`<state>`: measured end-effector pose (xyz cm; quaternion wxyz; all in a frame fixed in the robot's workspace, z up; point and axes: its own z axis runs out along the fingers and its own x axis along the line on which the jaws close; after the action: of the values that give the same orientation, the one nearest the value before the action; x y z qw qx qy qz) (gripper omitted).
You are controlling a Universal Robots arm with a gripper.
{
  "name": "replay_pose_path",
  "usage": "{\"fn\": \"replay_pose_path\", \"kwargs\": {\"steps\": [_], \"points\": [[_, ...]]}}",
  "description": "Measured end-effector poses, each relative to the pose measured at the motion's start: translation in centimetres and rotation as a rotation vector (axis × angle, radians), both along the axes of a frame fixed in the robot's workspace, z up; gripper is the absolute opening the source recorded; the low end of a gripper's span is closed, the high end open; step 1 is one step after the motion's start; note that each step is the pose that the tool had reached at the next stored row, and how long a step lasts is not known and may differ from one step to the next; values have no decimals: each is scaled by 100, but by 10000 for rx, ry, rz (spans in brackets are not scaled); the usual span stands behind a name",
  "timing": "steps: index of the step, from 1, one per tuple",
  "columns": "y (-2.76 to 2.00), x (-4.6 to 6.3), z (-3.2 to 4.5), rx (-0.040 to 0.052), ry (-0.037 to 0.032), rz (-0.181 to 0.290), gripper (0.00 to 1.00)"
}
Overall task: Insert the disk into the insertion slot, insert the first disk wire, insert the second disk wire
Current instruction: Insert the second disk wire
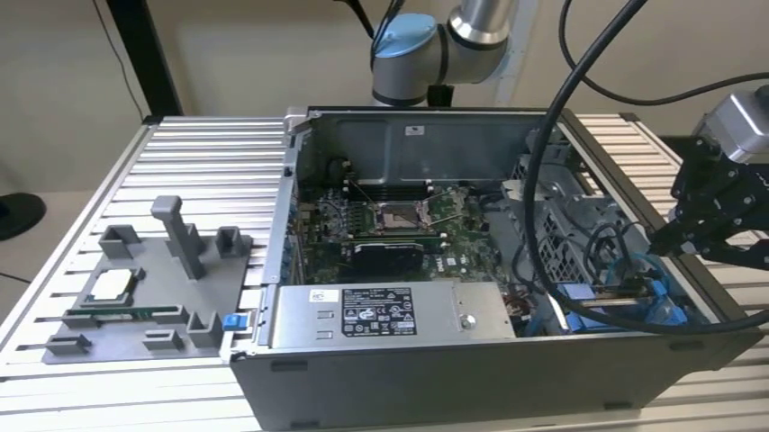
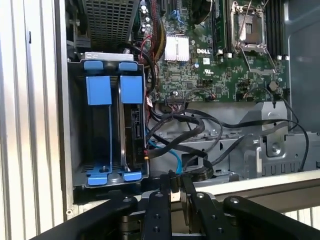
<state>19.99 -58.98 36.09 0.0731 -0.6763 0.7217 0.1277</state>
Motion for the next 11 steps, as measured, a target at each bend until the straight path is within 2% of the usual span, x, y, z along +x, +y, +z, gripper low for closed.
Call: {"fn": "replay_pose_path", "kwargs": {"steps": [5, 6, 9, 11], "points": [[0, 0, -12, 281, 0, -77, 100], [0, 0, -13, 349, 0, -85, 0], [0, -3, -15, 557, 0, -100, 0], [0, -7, -14, 609, 0, -101, 0]]}}
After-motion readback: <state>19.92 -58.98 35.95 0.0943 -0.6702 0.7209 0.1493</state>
